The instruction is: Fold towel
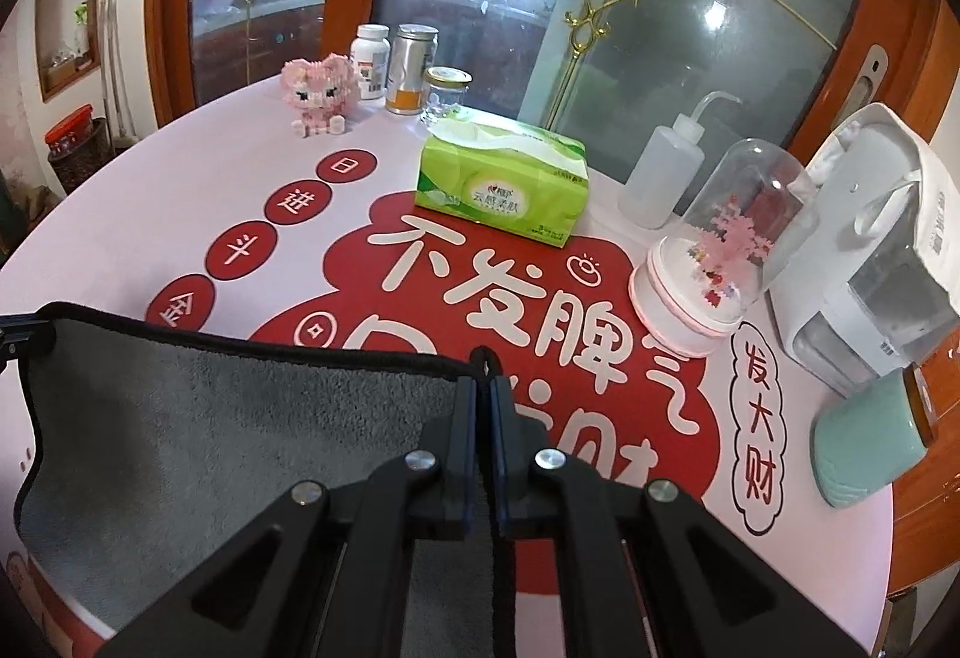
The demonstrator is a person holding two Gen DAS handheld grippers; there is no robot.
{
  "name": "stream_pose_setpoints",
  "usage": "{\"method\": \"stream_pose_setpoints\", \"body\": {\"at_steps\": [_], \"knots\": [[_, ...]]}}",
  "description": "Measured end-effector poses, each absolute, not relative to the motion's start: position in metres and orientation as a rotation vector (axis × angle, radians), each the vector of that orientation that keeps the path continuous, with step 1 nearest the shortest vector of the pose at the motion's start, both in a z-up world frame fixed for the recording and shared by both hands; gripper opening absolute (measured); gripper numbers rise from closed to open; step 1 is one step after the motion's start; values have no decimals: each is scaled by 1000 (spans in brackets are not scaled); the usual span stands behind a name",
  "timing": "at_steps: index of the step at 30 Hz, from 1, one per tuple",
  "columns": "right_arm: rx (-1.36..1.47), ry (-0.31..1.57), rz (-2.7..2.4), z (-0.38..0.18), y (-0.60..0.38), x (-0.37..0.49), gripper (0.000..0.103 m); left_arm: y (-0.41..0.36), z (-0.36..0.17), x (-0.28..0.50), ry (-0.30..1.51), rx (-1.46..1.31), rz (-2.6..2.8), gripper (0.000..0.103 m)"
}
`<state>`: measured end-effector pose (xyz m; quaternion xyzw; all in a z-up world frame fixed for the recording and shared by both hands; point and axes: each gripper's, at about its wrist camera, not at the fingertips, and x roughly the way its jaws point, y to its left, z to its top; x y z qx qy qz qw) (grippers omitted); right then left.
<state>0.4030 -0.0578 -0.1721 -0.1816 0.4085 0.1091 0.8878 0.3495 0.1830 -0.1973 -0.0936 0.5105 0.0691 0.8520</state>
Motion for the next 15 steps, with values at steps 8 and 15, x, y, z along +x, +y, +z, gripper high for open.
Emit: {"method": "stream_pose_setpoints", "body": {"at_steps": [8, 15], "knots": [[-380, 870, 210, -187, -52, 415, 5, 186, -208, 360, 1088, -207, 160, 5], [-343, 880, 176, -186, -54, 415, 34, 183, -208, 357, 1071, -203, 172, 77]]}}
